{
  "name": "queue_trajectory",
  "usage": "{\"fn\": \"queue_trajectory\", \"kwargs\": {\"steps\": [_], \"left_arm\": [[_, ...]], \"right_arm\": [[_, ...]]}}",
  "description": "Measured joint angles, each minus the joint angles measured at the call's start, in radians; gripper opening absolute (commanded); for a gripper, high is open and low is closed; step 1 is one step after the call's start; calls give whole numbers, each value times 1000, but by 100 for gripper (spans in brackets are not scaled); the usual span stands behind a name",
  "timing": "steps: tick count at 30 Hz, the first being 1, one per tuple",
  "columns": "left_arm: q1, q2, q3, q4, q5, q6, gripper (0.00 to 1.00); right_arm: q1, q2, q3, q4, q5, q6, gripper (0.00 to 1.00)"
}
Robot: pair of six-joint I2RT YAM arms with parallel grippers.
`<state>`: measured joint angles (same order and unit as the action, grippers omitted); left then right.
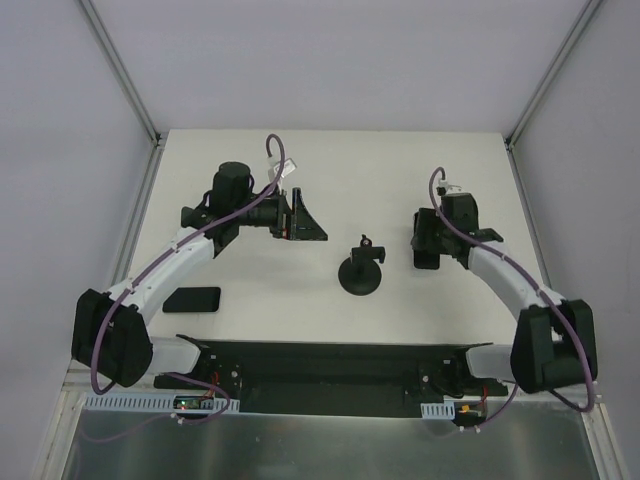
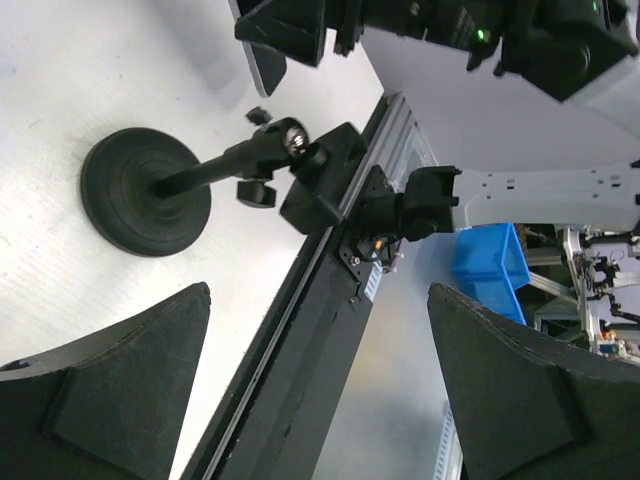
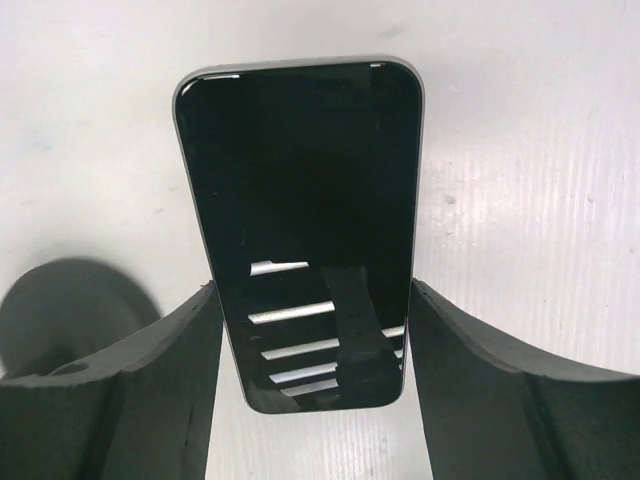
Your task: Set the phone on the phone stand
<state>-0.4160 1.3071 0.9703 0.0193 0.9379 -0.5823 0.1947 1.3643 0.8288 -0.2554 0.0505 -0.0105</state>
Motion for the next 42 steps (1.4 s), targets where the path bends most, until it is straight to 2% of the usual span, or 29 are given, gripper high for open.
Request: {"fn": "queue_trajectory", "kwargs": {"steps": [7, 10, 11, 16, 21, 24, 25, 27, 28, 31, 32, 34, 35, 36, 37, 38, 39, 40, 42], "left_arm": [[-39, -60, 92, -53, -55, -14, 87], [-76, -89, 135, -60, -76, -41, 88], [-87, -90, 149, -59, -81, -51, 93], [-167, -67, 242, -68, -121, -92, 95], [-248, -8, 330, -111, -202, -91, 87], [-285, 18, 355, -141, -249, -75, 76], [-296, 26, 362, -154, -267, -67, 66], [-318, 43, 377, -186, -298, -51, 57], [-326, 51, 384, -199, -314, -41, 50], [-350, 75, 403, -236, -346, -14, 38], [-356, 83, 410, -248, -352, -3, 27], [-370, 96, 423, -270, -370, 8, 16], [-378, 104, 431, -282, -374, 18, 5], [-385, 111, 440, -296, -377, 26, 0], [-393, 117, 450, -312, -392, 24, 0], [-396, 123, 458, -329, -399, 40, 0], [-397, 126, 462, -344, -399, 48, 0], [-399, 129, 463, -356, -405, 55, 0], [-403, 128, 463, -377, -428, 68, 0]], "right_arm": [[97, -377, -31, 37, -12, -90, 1], [127, -467, 5, 28, -50, -148, 1], [151, -488, 21, 23, -72, -177, 1], [328, -531, 122, -53, -173, -307, 1], [497, -526, 202, -150, -177, -402, 1], [579, -511, 234, -202, -160, -437, 1], [602, -505, 240, -213, -154, -447, 1], [644, -499, 243, -229, -134, -461, 1], [658, -496, 243, -235, -124, -467, 1], [692, -494, 243, -249, -89, -478, 1], [704, -493, 243, -252, -73, -481, 1], [728, -490, 243, -256, -42, -487, 1], [740, -488, 243, -257, -26, -490, 1], [749, -487, 243, -259, -12, -491, 1], [760, -485, 243, -266, 17, -496, 4], [765, -484, 243, -266, 34, -498, 18], [768, -485, 245, -262, 48, -496, 36], [771, -484, 247, -257, 63, -493, 68], [776, -486, 248, -251, 97, -465, 83]]}}
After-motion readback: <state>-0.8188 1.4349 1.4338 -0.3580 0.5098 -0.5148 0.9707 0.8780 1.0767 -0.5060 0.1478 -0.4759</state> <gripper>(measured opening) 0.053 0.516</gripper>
